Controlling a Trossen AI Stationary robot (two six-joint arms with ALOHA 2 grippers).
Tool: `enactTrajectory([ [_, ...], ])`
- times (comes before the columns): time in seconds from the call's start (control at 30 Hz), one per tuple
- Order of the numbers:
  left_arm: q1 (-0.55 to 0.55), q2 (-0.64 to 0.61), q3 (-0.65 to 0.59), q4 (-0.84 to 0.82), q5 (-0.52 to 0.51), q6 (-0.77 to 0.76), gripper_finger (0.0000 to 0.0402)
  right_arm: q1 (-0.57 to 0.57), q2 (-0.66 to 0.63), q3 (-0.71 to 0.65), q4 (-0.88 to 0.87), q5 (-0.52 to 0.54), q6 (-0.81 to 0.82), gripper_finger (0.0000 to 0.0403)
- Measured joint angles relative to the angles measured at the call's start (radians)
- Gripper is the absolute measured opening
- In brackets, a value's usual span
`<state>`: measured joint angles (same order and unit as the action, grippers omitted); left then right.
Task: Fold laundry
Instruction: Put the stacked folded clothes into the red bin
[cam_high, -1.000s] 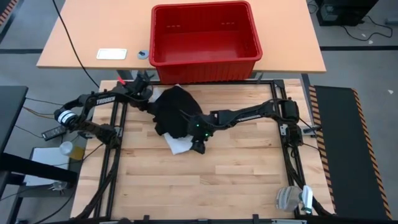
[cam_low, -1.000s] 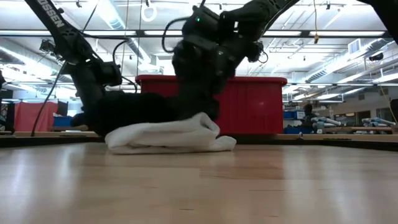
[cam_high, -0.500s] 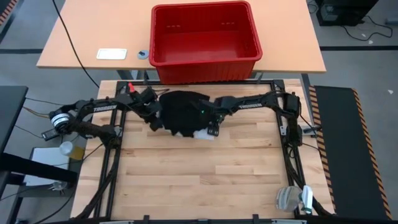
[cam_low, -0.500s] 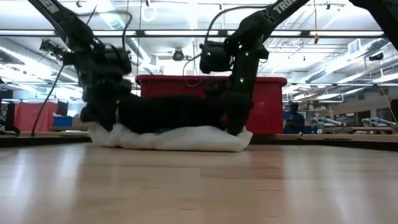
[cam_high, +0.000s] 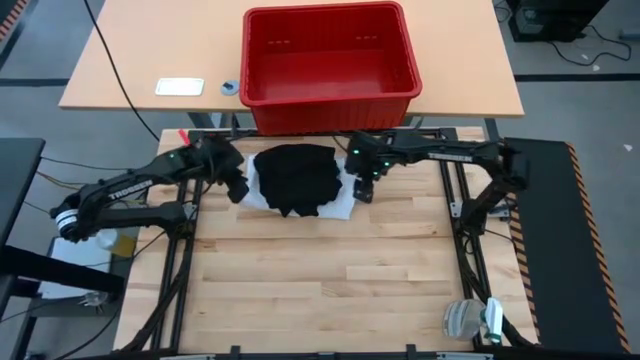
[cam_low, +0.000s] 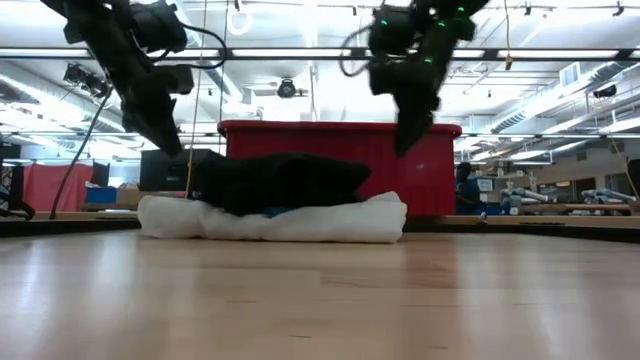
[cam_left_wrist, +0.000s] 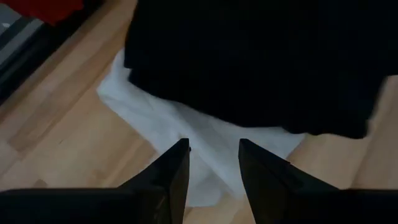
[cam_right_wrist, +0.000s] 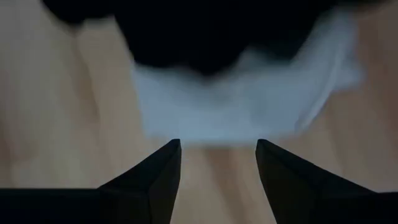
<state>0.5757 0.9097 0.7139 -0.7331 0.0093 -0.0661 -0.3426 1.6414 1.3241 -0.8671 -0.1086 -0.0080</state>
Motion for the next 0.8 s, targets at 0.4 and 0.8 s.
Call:
enactTrajectory([
  [0.4,0.060,0.286,-0.002,-0.040,-0.146,0.086,0.0141,-0.092,-0.149,-0.439,0.427,-0.101,0.015,0.0215],
  [0.8,0.100,0.393,-0.002,-0.014,-0.469,0.267,0.0150,-0.120,-0.107,-0.483,0.476,0.004,-0.021,0.0274],
])
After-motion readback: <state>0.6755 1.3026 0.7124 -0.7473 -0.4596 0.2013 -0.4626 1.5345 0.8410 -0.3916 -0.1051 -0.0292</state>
